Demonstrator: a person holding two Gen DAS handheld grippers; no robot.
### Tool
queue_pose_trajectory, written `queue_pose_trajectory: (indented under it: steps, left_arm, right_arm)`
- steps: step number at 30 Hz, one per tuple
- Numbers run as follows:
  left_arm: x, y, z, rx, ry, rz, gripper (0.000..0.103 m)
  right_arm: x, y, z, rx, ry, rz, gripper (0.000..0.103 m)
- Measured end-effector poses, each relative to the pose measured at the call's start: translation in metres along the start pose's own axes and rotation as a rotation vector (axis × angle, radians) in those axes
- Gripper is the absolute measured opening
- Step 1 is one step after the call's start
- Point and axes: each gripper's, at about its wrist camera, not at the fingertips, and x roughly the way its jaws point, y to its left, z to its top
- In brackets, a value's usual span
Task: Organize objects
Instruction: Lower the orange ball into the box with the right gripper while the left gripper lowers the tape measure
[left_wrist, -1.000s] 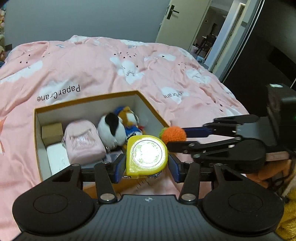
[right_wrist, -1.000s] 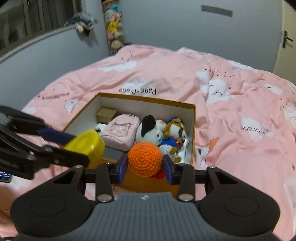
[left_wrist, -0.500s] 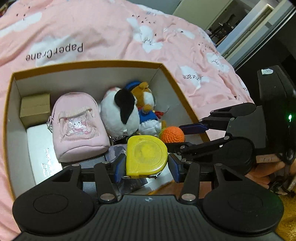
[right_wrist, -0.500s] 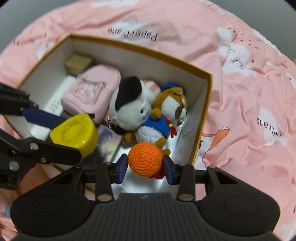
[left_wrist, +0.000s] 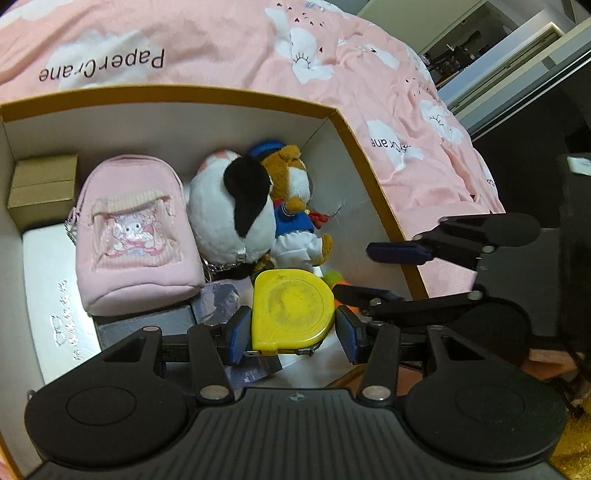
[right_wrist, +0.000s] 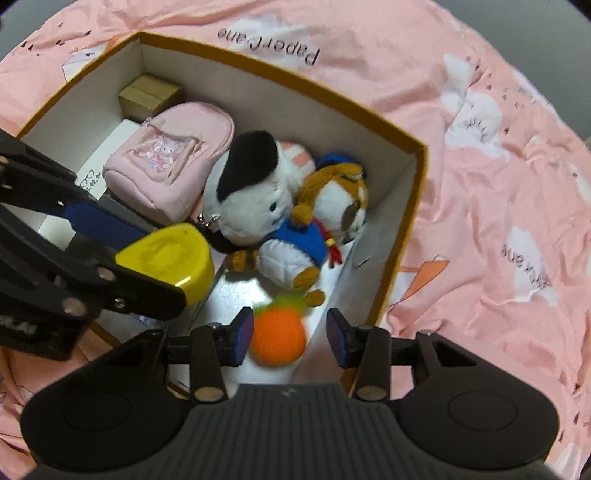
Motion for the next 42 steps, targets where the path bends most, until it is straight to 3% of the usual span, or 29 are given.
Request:
queue_pose_trajectory:
  steps: [4,10,18,24,30,34,38,42]
  left_arm:
    - [0.005,-0.001,0.003,-0.025,0.008,-0.012,0.056]
    - [0.025,-0.008,0.008,-0.068,0.015,0.012,0.056]
    - [0.051,-0.038,0.004,0.059,0.016,0.267,0.056]
    - [0.065,-0.052,0.0,0.16,0.059,0.362,0.056]
    - [0.068,-0.053,0.005,0.134,0.091,0.318,0.056]
    - [0.068,-0.044,0.009,0.072,0.106,0.235,0.056]
    - [0.06,-0.039,0.009,0.038,0.078,0.197,0.062]
    - [0.044,-0.036,0.011,0.03,0.038,0.187,0.062]
  right_arm:
    - [-0.023,-0.005,-0.008,0.026,-0.104,-0.045,0.044]
    - [-0.052,-0.023,-0.03,0.195,-0.266,-0.128,0.045]
    - [-0.041,-0.037,-0.05,0.311,-0.275,-0.087,0.045]
    - [-0.038,-0.038,-0.055,0.33,-0.291,-0.064,0.045]
    - [-0.035,-0.043,-0.06,0.361,-0.279,-0.045,0.045]
    - [-0.034,-0.043,-0.062,0.372,-0.276,-0.039,0.045]
    - [-0.035,-0.043,-0.062,0.377,-0.278,-0.032,0.045]
    - [-0.037,-0.041,-0.063,0.376,-0.282,-0.032,0.046]
